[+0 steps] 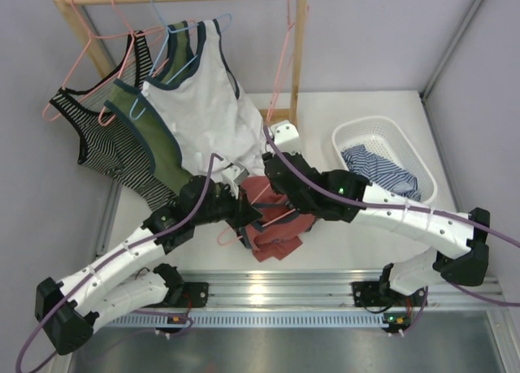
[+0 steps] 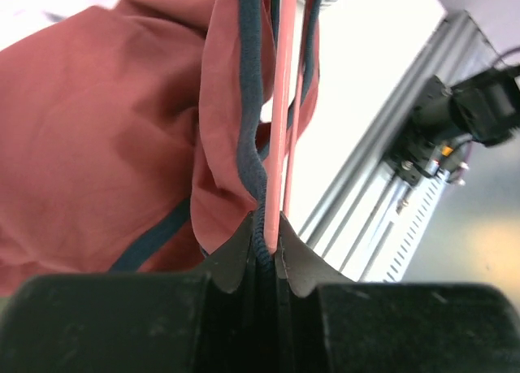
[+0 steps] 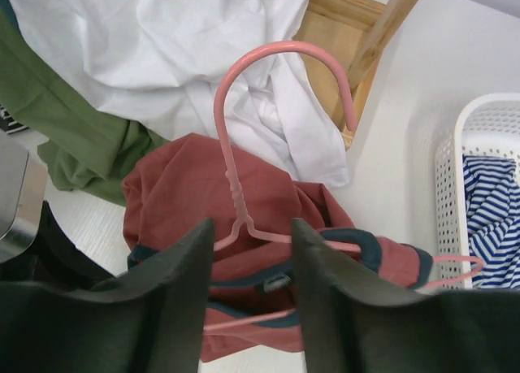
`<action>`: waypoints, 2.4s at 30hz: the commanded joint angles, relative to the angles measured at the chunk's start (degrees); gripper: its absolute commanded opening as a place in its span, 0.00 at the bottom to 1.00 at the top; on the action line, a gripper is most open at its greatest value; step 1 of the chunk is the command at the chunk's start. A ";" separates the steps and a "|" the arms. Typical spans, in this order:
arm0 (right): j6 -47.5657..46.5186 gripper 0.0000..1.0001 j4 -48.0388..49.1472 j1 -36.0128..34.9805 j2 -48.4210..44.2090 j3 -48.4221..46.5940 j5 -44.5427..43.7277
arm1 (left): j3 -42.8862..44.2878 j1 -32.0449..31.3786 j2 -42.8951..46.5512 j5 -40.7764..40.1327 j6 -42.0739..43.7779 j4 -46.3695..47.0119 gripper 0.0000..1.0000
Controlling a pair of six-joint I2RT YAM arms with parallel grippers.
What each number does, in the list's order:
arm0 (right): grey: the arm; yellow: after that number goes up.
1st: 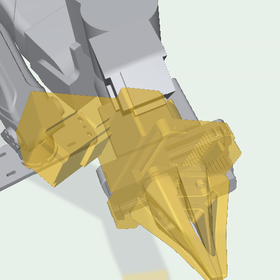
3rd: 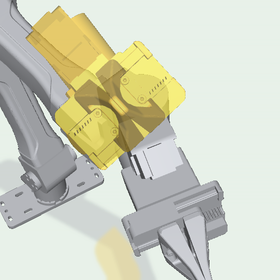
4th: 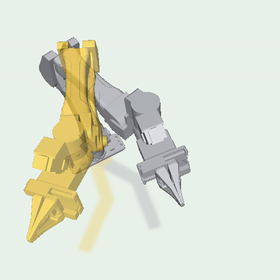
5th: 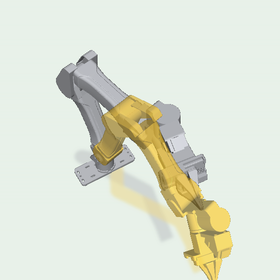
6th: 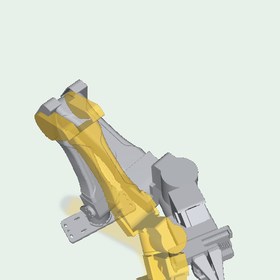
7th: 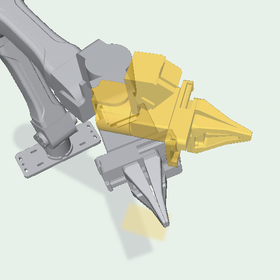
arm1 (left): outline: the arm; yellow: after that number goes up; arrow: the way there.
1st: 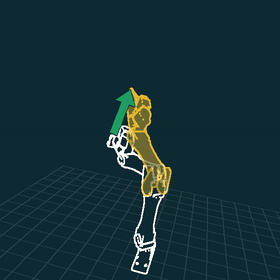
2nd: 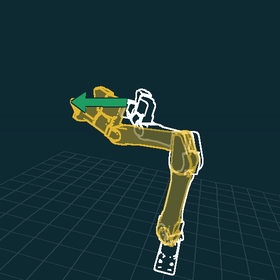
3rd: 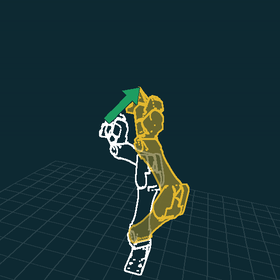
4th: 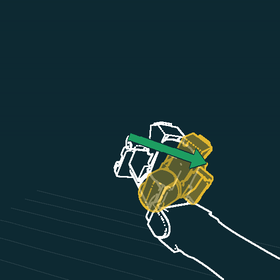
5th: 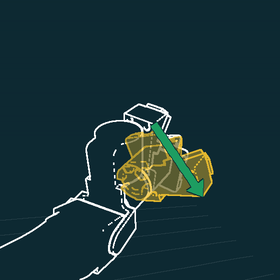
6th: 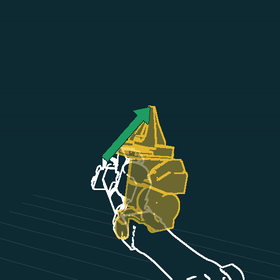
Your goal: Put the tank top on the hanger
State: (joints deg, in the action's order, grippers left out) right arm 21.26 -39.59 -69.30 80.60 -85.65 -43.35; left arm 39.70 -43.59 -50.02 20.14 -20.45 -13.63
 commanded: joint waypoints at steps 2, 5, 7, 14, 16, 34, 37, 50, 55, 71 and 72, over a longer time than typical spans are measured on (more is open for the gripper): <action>0.28 0.52 1.45 -1.37 -1.14 -2.42 -0.24 | -1.99 0.26 2.38 -5.11 -4.07 5.98 0.00; 0.28 0.70 1.54 -1.37 -1.50 -2.07 -0.42 | -4.01 0.09 3.43 -5.81 -5.56 7.73 0.00; 0.37 0.82 1.10 -1.45 -1.85 -1.89 -1.03 | -5.24 -0.09 5.01 -6.69 -6.53 8.70 0.00; 0.63 1.00 0.83 -1.37 -5.53 -2.07 -4.37 | -9.20 -0.09 9.50 -10.99 -8.55 8.97 0.00; 0.54 1.00 1.01 -1.37 -6.76 -2.24 -4.90 | -9.64 -0.09 10.55 -11.79 -9.00 8.88 0.00; 1.77 1.00 -1.97 -1.37 -16.44 -2.77 -11.49 | -1.92 -0.09 17.59 -35.07 -10.75 -0.70 0.00; 2.30 1.00 -2.77 -1.37 -17.14 -2.68 -11.75 | 2.11 -0.09 16.80 -38.76 -10.49 -2.89 0.00; 3.44 1.00 -5.84 -1.37 -18.19 -4.70 -11.93 | 28.23 0.00 3.62 -53.01 -4.09 -19.15 0.00; 3.44 1.00 -6.46 -1.45 -18.11 -5.50 -11.75 | 37.70 0.09 -1.74 -55.47 0.23 -20.65 0.00; 3.88 1.00 -6.72 -1.37 -18.55 -5.23 -10.96 | 60.92 15.81 -20.02 -39.75 6.91 -22.84 0.00; 3.79 1.00 -6.72 -1.37 -18.55 -5.15 -10.96 | 62.06 16.26 -20.64 -38.52 7.17 -23.02 0.00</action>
State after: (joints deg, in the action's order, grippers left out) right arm 24.69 -45.60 -69.76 63.35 -88.31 -53.93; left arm 96.42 -29.26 -70.30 -23.27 -14.83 -39.51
